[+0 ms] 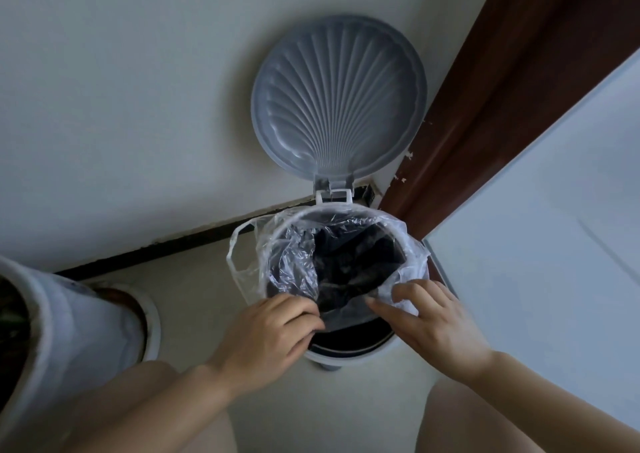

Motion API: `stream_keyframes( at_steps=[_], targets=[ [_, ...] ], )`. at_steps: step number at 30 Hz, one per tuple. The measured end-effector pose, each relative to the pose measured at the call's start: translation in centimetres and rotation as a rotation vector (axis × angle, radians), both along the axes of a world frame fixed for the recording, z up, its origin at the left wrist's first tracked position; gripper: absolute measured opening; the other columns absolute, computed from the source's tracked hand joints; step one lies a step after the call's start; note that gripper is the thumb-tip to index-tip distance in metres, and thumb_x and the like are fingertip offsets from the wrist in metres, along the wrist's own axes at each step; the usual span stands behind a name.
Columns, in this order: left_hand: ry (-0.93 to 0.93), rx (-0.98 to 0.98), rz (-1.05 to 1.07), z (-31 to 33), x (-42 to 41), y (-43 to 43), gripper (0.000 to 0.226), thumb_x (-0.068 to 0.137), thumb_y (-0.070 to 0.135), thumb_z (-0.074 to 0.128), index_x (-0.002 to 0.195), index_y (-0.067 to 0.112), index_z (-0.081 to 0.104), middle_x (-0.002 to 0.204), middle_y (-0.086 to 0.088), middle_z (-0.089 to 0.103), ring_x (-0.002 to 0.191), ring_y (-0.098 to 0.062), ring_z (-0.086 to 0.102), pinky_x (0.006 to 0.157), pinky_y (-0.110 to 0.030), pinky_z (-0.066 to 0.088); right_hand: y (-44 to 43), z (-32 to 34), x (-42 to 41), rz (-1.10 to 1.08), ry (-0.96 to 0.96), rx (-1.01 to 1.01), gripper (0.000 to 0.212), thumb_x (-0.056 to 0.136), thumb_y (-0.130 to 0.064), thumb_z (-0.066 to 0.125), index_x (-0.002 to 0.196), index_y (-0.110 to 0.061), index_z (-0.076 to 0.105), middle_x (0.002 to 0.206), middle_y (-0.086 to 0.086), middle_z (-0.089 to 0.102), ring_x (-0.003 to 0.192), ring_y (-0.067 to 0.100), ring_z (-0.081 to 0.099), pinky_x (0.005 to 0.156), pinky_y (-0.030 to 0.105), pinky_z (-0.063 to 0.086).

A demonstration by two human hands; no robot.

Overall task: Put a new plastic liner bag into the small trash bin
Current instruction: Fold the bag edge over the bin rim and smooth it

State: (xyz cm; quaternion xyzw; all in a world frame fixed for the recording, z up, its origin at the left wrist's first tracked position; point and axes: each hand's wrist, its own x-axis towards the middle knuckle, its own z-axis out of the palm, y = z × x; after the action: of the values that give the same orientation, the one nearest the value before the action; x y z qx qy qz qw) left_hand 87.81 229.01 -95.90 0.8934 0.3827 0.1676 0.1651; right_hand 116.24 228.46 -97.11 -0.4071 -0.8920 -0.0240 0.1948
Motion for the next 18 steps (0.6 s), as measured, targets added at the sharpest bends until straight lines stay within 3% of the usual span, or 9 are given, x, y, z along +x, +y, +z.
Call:
stream_keyframes(
  at_steps=[2,5,10,14,18],
  targets=[
    [-0.004,0.010,-0.021,-0.3,-0.4,-0.4,0.017,0.087,0.016,0.062,0.101,0.024,0.066,0.098,0.007,0.064,0.086,-0.012,0.060,0.066,-0.028,0.051,-0.3,0.2,0.3,0.039,-0.023,-0.031,0.035,0.090,-0.003,0.053,0.121,-0.017,0.063,0.093,0.002,0.055,0.075,0.019,0.053,0.066,0.028,0.041],
    [-0.014,0.028,-0.088,-0.6,-0.9,-0.6,0.013,0.088,0.017,0.061,0.100,0.021,0.065,0.095,0.005,0.065,0.084,-0.013,0.061,0.066,-0.027,0.051,-0.5,0.6,0.4,0.085,0.014,-0.139,0.032,0.087,-0.007,0.063,0.118,-0.014,0.063,0.088,0.002,0.063,0.072,0.019,0.058,0.063,0.028,0.048],
    [0.057,0.021,-0.178,-0.8,-1.5,-0.8,0.005,0.089,0.032,0.059,0.088,0.027,0.061,0.088,0.008,0.059,0.079,-0.012,0.055,0.065,-0.028,0.046,-0.6,1.4,0.7,0.162,0.018,-0.263,0.006,0.092,-0.018,0.059,0.097,-0.017,0.062,0.083,0.000,0.062,0.068,0.021,0.056,0.056,0.034,0.050],
    [0.126,0.052,-0.209,-1.1,-1.8,-0.7,0.012,0.091,0.037,0.055,0.082,0.031,0.060,0.079,0.009,0.049,0.072,-0.012,0.044,0.065,-0.027,0.030,-0.7,1.7,1.0,0.210,-0.038,-0.308,0.010,0.092,-0.017,0.058,0.088,-0.018,0.067,0.081,0.000,0.062,0.067,0.020,0.056,0.056,0.032,0.049],
    [0.101,0.071,-0.249,-1.1,-1.8,-0.8,0.009,0.090,0.030,0.060,0.082,0.028,0.063,0.077,0.010,0.055,0.068,-0.011,0.048,0.058,-0.025,0.036,-1.1,1.6,0.9,0.258,-0.082,-0.339,0.010,0.090,-0.017,0.060,0.084,-0.018,0.067,0.073,-0.001,0.059,0.062,0.019,0.052,0.051,0.030,0.046]
  ],
)
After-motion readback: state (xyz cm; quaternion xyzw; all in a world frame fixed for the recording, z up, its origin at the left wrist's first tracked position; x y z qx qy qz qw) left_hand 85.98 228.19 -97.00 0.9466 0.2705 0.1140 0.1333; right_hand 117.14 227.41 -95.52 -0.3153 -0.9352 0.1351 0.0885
